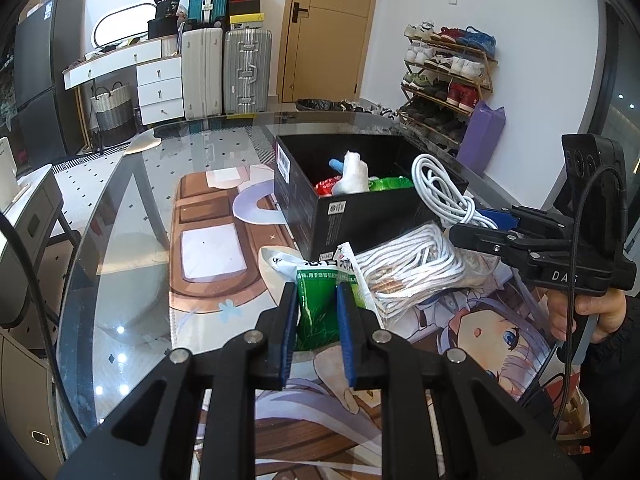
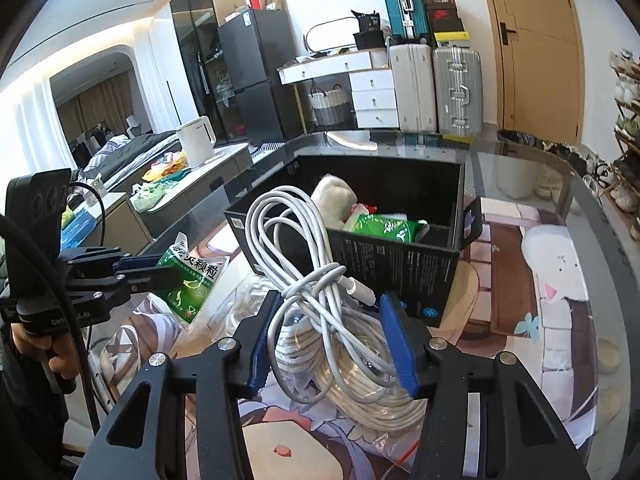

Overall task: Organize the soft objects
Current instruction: 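Grasp the green packet with the left tool while the right grasps the white cable coil, then carry the green packet with the left tool while the right carries the cable coil over the box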

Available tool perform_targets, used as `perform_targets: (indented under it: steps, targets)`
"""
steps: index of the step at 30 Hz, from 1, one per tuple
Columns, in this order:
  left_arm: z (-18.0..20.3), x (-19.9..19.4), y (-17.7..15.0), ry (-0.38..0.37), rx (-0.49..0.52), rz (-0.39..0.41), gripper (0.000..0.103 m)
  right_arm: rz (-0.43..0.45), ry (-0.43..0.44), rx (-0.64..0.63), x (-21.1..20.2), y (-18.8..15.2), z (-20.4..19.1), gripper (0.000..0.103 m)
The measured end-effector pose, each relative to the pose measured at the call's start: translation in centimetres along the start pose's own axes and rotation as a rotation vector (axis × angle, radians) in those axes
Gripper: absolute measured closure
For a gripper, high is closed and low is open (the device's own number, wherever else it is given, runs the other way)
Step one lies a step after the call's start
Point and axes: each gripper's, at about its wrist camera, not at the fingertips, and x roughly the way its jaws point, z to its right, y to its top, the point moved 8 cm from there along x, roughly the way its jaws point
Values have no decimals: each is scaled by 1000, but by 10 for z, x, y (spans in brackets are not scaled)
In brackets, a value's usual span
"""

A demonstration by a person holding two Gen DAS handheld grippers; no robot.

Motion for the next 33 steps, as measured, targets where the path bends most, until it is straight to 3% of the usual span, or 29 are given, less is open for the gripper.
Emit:
perform_targets:
  steps: [19,33]
  targets:
    - [13,-22,26,2,7,86,86,100,-13,34,-41,24,11,53]
    - [28,-9,73,2,24,140,86,127,-8,35,-43,51,20,53]
